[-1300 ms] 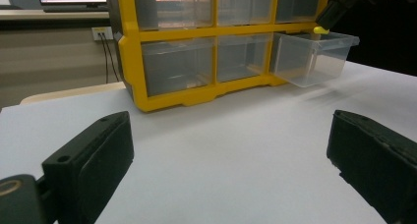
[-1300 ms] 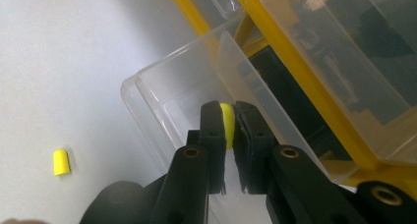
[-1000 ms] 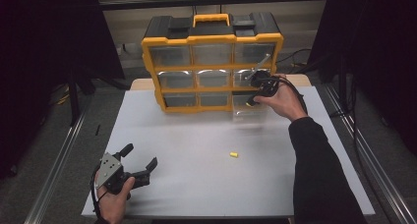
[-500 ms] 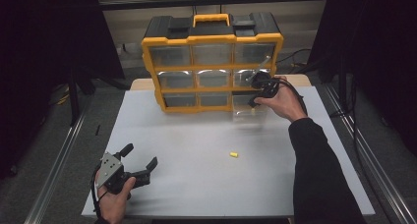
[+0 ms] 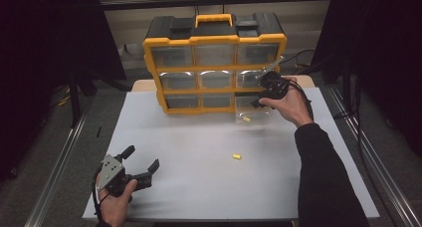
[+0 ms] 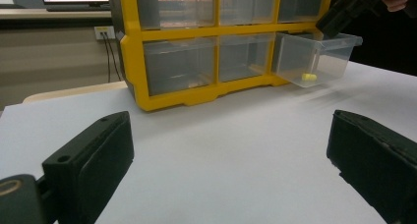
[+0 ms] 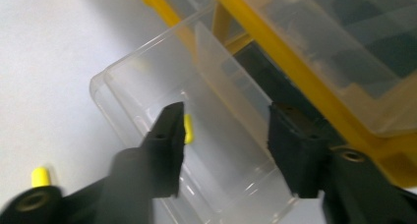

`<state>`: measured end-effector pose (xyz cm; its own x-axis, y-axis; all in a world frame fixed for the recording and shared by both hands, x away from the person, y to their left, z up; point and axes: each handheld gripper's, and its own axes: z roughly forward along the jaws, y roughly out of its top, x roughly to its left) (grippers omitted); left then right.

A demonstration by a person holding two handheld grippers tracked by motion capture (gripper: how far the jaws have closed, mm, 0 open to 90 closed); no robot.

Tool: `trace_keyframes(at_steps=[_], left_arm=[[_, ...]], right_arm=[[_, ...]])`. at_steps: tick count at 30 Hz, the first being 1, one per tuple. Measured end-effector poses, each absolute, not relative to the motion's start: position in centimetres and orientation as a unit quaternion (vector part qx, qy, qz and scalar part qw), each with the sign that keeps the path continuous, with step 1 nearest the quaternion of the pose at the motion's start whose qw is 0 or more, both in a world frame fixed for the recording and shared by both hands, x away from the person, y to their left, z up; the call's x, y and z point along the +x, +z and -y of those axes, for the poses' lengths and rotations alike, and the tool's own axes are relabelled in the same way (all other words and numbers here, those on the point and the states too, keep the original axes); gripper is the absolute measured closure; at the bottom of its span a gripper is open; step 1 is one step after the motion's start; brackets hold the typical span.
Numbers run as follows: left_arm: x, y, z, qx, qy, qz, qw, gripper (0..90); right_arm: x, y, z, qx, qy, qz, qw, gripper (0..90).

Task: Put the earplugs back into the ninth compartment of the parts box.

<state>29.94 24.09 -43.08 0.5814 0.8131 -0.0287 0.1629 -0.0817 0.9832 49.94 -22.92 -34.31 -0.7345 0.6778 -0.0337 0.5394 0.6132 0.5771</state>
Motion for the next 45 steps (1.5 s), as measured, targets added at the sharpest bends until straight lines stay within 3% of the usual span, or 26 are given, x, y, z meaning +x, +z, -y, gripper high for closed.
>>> trace_keyframes(at_steps=[8,17,25,45], left_arm=[[29.9,-43.1,-24.1,0.677,0.284,-0.36,0.576,3.8],[29.9,-43.0,-24.2,0.678,0.286,-0.358,0.575,3.8],[29.9,-43.0,-24.2,0.679,0.286,-0.357,0.574,3.8],[29.9,-43.0,-24.0,0.681,0.283,-0.355,0.575,3.8]], right_arm=[[49.0,-34.1,23.5,0.354,0.298,-0.872,0.157,21.5],[47.7,-34.3,24.0,0.354,0.331,-0.856,0.179,8.1],[46.1,-34.3,24.7,0.345,0.358,-0.848,0.186,3.8],[42.3,-36.1,24.4,0.332,0.382,-0.841,0.19,4.8]])
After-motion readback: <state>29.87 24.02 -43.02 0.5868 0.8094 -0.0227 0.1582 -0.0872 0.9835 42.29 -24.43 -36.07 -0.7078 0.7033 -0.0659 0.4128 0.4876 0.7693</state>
